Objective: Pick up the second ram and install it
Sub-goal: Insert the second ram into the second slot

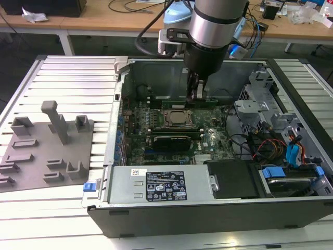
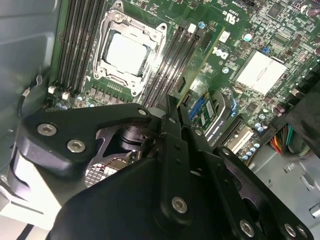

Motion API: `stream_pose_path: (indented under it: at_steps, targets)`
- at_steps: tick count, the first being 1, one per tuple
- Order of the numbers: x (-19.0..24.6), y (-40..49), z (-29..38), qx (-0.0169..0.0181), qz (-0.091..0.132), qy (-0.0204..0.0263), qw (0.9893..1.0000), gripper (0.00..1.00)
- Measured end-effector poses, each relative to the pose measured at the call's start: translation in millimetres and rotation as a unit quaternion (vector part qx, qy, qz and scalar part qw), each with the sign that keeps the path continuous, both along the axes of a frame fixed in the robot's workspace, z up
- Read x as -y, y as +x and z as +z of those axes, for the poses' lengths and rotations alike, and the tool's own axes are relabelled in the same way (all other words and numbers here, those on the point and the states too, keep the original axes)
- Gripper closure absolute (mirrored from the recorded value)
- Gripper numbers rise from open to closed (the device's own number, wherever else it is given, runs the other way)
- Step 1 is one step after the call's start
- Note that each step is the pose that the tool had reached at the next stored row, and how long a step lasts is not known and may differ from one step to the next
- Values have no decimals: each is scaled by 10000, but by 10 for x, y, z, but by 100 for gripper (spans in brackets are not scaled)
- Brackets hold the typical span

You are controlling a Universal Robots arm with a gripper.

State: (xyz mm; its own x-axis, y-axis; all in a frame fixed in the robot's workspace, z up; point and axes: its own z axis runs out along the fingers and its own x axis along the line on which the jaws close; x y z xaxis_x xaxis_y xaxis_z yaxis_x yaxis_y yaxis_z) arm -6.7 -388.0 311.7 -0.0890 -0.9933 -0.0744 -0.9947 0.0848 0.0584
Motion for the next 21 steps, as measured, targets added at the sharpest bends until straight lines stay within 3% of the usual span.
stream_pose_path:
  at_steps: [21]
  targets:
    - [0, 0, -231, 0, 0, 0, 10000, 86]
